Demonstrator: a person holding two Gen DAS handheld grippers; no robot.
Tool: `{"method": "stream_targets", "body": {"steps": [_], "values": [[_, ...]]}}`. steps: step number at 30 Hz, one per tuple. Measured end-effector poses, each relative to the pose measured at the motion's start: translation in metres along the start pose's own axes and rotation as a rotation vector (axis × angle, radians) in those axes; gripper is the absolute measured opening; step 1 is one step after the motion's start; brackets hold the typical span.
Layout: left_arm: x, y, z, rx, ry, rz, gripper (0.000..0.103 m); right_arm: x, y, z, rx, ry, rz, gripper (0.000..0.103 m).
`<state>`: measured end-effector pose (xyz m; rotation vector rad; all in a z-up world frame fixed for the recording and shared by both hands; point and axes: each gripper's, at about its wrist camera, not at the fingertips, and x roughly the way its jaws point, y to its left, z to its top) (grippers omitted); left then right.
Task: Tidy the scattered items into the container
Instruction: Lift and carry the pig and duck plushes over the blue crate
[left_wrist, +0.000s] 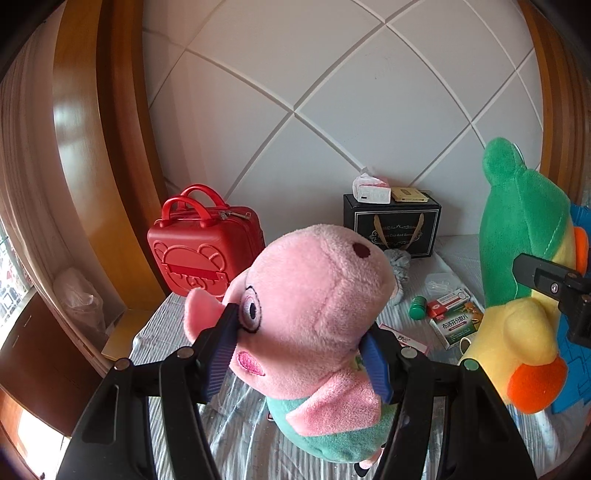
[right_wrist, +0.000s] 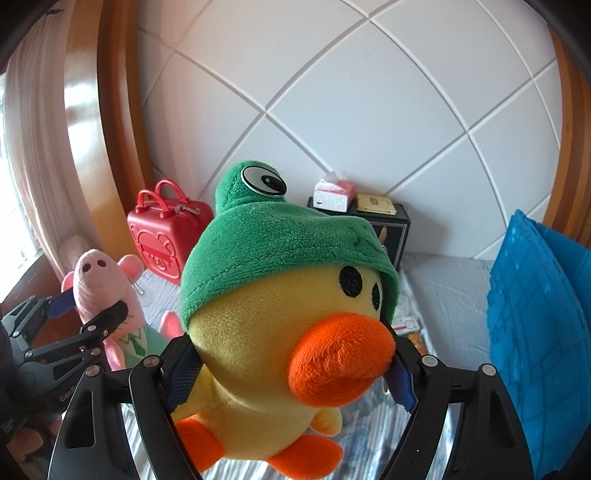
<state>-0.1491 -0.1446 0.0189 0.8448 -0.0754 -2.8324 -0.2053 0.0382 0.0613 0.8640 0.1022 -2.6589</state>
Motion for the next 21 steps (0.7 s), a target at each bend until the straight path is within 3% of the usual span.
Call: {"method": "stream_targets", "body": {"steps": [12,21], "values": [[-0.017,-0.090,0.061,0.118,-0.096,-0.172,0.061,-0.078,-0.081,0.022,0.088,-0.073,-0.203,0.083],[-0.081,-0.212,0.123,0.187,-0.228,-0.311,0.061,-0.193,-0.190,0.038,0.150,-0.167,-0.410,0.083]]}}
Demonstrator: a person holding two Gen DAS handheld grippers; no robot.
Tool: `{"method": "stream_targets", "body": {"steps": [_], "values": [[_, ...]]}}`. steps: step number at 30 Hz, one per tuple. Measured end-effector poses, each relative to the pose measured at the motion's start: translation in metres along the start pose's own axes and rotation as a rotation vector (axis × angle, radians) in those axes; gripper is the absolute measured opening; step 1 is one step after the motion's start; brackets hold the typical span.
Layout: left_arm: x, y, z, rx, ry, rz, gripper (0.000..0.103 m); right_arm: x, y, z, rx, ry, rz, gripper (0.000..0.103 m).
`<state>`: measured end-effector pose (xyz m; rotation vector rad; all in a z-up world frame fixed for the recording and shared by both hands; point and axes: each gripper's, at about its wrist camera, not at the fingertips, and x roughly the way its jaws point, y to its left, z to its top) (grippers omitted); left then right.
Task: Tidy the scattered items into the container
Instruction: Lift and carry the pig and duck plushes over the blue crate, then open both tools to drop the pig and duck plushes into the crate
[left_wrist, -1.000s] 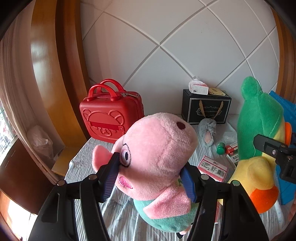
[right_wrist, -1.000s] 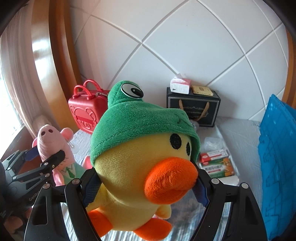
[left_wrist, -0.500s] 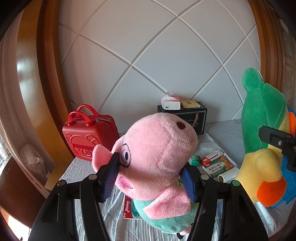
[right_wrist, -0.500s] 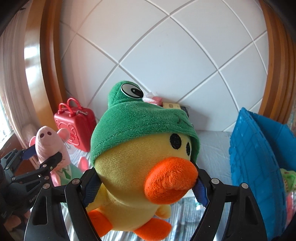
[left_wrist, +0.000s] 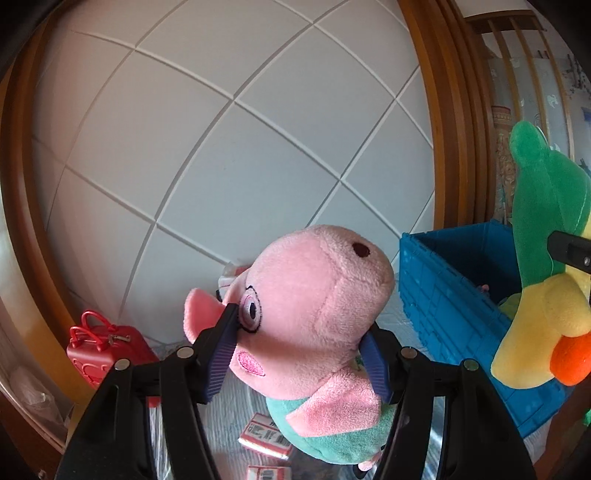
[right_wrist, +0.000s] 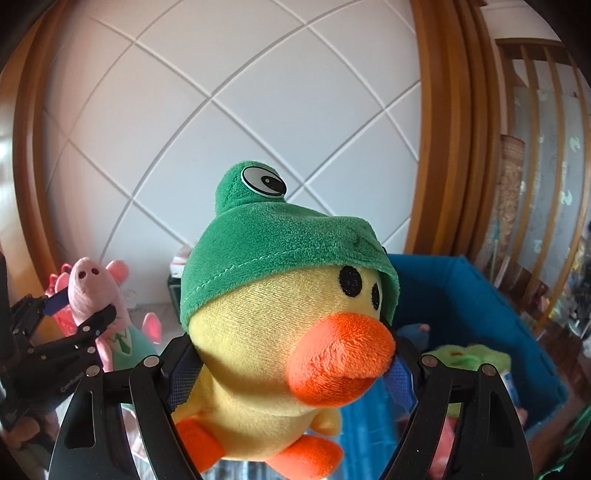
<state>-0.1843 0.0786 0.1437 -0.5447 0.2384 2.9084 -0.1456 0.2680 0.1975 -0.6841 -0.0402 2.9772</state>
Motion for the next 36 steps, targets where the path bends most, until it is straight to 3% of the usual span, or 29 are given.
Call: {"method": "stream_targets", "body": {"steps": [5,10,14,20,25,28,36], "values": [[-0.002,-0.092,0.055,0.008,-0.078,-0.053,0.061,-0.029,-0.101,0.009,-0.008,-0.029,-0.108,0.083],[0.009,-0.190,0.095,0.004,-0.087,-0.143,0.061,-0.032,-0.197,0.008,-0.026,0.002,-0.199,0.083],[0.020,-0.267,0.094,0.045,-0.031,-0.183,0.061,-0.012,-0.259,-0.005,-0.024,0.062,-0.215,0.083],[0.060,-0.355,0.045,0.153,0.138,-0.231,0.061,0.031,-0.321,-0.043,-0.006,0.169,-0.209,0.083],[0.100,-0.397,0.001,0.218,0.286,-0.237,0.061,0.069,-0.338,-0.073,-0.083,0.252,-0.259,0.083],[0.109,-0.408,-0.012,0.245,0.282,-0.198,0.061,0.088,-0.345,-0.086,-0.114,0.292,-0.262,0.084],[0.144,-0.406,-0.008,0.188,0.345,-0.193,0.062,0.147,-0.361,-0.106,-0.151,0.421,-0.232,0.084]]}}
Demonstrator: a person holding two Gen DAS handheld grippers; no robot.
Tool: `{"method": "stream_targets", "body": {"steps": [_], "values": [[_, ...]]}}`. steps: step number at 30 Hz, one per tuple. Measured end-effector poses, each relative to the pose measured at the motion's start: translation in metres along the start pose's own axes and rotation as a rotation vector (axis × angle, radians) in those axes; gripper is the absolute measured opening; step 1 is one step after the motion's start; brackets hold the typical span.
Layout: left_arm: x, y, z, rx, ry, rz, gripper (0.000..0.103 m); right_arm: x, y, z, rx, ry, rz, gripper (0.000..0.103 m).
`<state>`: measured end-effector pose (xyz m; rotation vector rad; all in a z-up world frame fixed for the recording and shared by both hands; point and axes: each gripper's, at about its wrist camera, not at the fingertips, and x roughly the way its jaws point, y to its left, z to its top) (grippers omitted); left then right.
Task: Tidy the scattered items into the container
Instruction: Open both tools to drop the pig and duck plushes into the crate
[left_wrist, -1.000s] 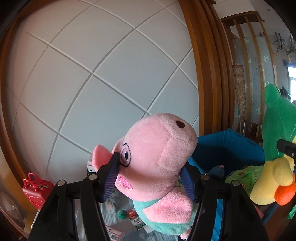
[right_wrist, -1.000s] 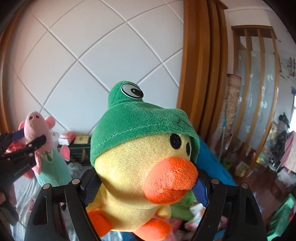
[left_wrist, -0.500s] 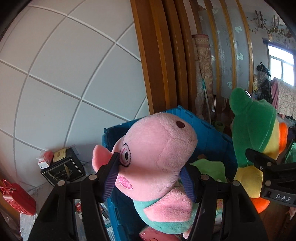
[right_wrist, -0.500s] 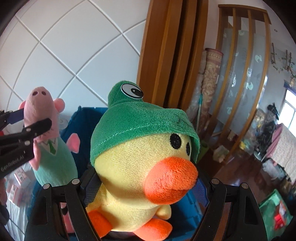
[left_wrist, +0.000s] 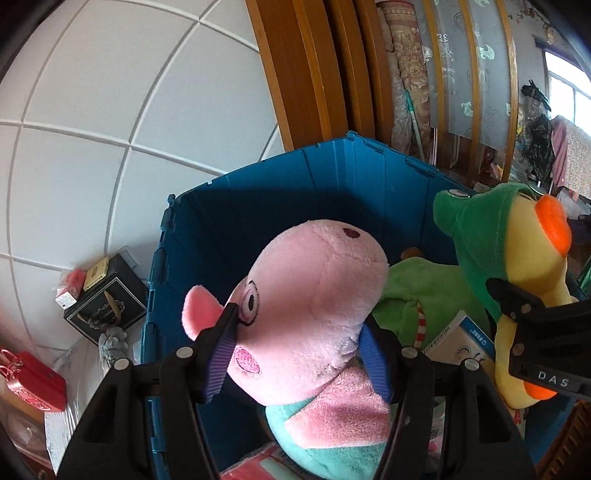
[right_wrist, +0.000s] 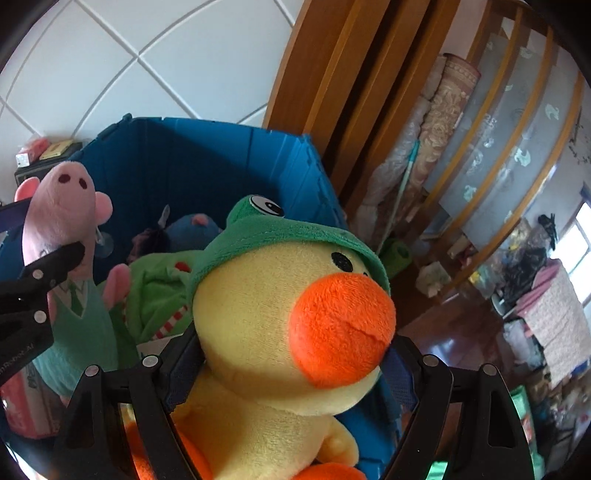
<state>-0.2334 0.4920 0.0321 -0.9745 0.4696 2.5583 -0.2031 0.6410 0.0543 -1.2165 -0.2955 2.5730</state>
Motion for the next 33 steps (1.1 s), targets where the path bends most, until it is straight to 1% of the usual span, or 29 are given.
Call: {"method": "stream_targets", "body": {"steps": [1,3,6,8,11,12,14,16,17,19,21,24,28,31,33], "values": [[0.005,0.002,0.001,-0.010,0.011,-0.003,0.062,-0.003,0.015,-0.001,-0.019,0.006,-0.002,0.085],[0.013,0.004,0.002,-0.027,0.030,-0.012,0.063,0.002,0.019,0.002,-0.026,0.022,0.002,0.085],[0.022,0.007,0.000,-0.045,0.057,-0.022,0.065,0.016,0.020,0.000,-0.004,0.082,0.079,0.085],[0.025,0.011,-0.001,-0.067,0.069,-0.034,0.067,0.026,0.018,-0.004,0.019,0.099,0.111,0.085],[0.024,0.015,-0.003,-0.082,0.077,-0.037,0.073,0.033,0.008,-0.003,0.059,0.131,0.140,0.085],[0.023,0.014,-0.004,-0.079,0.078,-0.042,0.078,0.034,0.006,-0.003,0.061,0.139,0.143,0.086],[0.017,0.013,-0.006,-0.061,0.065,-0.027,0.080,0.034,0.007,-0.004,0.063,0.139,0.139,0.088],[0.006,0.012,-0.008,-0.044,0.037,-0.007,0.080,0.033,0.010,-0.006,0.069,0.121,0.130,0.095],[0.000,0.012,-0.009,-0.039,0.021,-0.003,0.080,0.034,0.010,-0.005,0.068,0.106,0.131,0.097],[-0.013,0.016,-0.011,-0.045,-0.001,-0.008,0.080,0.026,0.011,-0.009,0.067,0.082,0.119,0.099],[-0.025,0.020,-0.016,-0.062,-0.013,-0.028,0.080,0.020,0.012,-0.013,0.074,0.065,0.112,0.101],[-0.043,0.023,-0.026,-0.078,-0.032,-0.068,0.080,0.007,0.006,-0.017,0.081,0.029,0.110,0.102],[-0.067,0.026,-0.043,-0.094,-0.059,-0.107,0.080,-0.026,0.006,-0.029,0.071,-0.048,0.120,0.102],[-0.081,0.022,-0.058,-0.091,-0.078,-0.118,0.080,-0.049,0.004,-0.044,0.068,-0.086,0.133,0.102],[-0.089,0.018,-0.068,-0.081,-0.088,-0.112,0.080,-0.059,0.004,-0.053,0.063,-0.097,0.146,0.102]]}}
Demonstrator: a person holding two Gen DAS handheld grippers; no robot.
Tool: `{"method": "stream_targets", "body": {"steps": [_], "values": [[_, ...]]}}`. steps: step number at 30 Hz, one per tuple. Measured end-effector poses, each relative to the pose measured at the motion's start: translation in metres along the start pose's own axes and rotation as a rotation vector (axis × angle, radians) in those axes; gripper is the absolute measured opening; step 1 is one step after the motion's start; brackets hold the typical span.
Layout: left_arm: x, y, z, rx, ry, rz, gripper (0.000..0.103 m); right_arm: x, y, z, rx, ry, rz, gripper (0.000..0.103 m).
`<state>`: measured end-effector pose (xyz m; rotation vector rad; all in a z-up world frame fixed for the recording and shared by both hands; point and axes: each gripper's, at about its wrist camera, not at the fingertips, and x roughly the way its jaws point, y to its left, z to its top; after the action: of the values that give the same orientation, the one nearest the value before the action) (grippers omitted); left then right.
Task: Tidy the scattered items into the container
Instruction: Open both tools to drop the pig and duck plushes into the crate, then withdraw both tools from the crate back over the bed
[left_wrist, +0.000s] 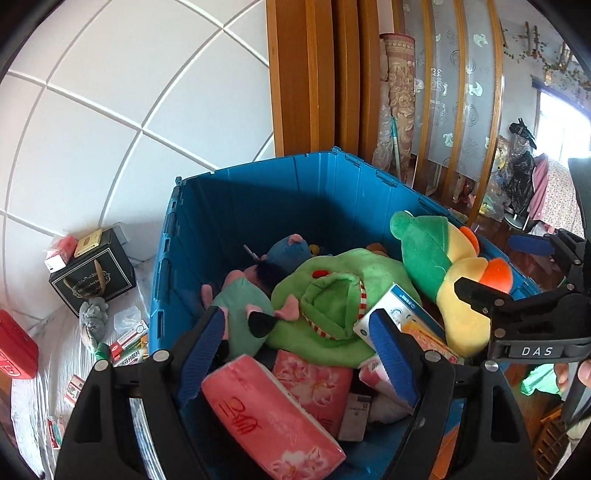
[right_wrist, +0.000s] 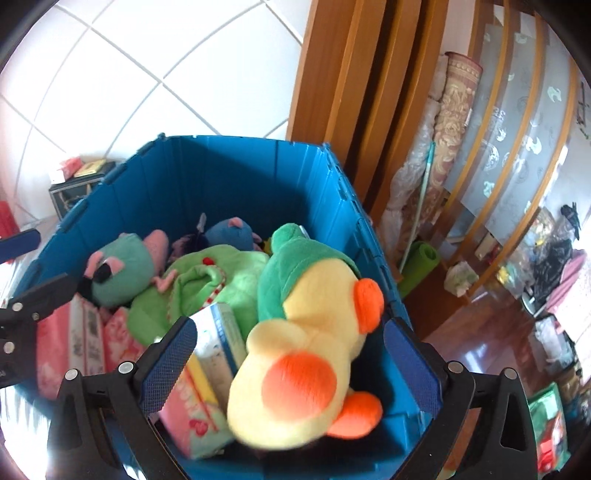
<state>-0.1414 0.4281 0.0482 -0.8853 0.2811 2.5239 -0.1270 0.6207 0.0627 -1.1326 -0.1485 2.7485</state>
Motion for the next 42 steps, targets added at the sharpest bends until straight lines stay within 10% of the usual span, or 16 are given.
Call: {"method": "stream_targets", "body": {"steps": [22,42], "values": [[-0.080,0.010,-0.091,-0.087,-0.140,0.063,0.080,-0.079,0.030,-0.102,0.161,-0.150,0.055,0.103],[-0.161,0.161,-0.180,-0.176,-0.129,0.130,0.080,-0.136,0.211,-0.118,0.091,-0.201,0.189,0.103]]}}
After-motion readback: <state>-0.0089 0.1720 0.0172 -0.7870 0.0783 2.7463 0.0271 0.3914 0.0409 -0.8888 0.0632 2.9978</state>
